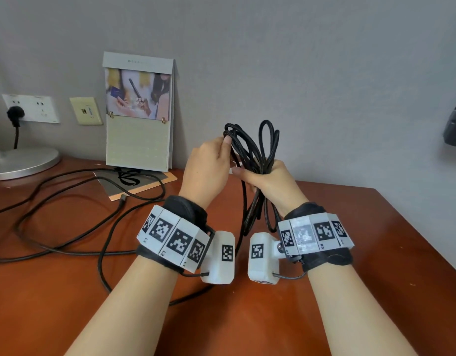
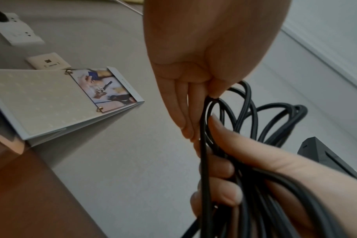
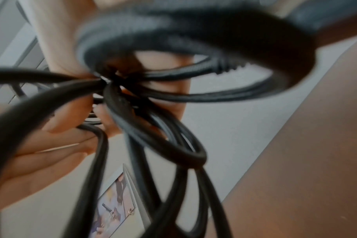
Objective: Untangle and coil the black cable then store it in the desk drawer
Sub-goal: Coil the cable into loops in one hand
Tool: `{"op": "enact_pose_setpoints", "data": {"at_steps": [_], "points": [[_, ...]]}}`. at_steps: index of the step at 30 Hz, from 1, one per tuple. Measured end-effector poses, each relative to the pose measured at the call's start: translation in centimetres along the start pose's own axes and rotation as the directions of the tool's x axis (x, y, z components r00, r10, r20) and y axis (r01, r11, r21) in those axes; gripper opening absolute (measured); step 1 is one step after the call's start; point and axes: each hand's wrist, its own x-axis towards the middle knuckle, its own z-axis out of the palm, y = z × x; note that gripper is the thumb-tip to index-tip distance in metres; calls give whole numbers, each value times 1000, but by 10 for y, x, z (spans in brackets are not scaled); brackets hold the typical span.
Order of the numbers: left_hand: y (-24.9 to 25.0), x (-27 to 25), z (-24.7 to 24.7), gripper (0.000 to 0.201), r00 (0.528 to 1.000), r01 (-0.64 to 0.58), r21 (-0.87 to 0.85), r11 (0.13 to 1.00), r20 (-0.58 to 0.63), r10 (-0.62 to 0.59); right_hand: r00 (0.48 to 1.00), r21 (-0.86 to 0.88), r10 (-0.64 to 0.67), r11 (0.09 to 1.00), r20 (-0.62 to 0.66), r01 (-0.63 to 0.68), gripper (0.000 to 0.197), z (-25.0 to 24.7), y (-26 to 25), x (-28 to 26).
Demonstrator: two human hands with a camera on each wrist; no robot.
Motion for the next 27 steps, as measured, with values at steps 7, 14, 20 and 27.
{"op": "enact_pose_setpoints", "data": {"at_steps": [7,14,20,27], "points": [[2,-6,6,48,986,-29,25,999,166,24,995,43,49,998,-89,-45,15,-3,2,3],[-4,-8,12,36,898,7,162,987,432,-77,922,160,24,986,-386,41,14,-19,7,10],[-9,-13,17,31,586,119,203,972,776,-234,872,178,-32,975,-489,135,11,-25,12,13],[-13,-15,15,38,517,358,149,922,790,-329,847,297,16,940,-532,168,47,-30,11,12]]}}
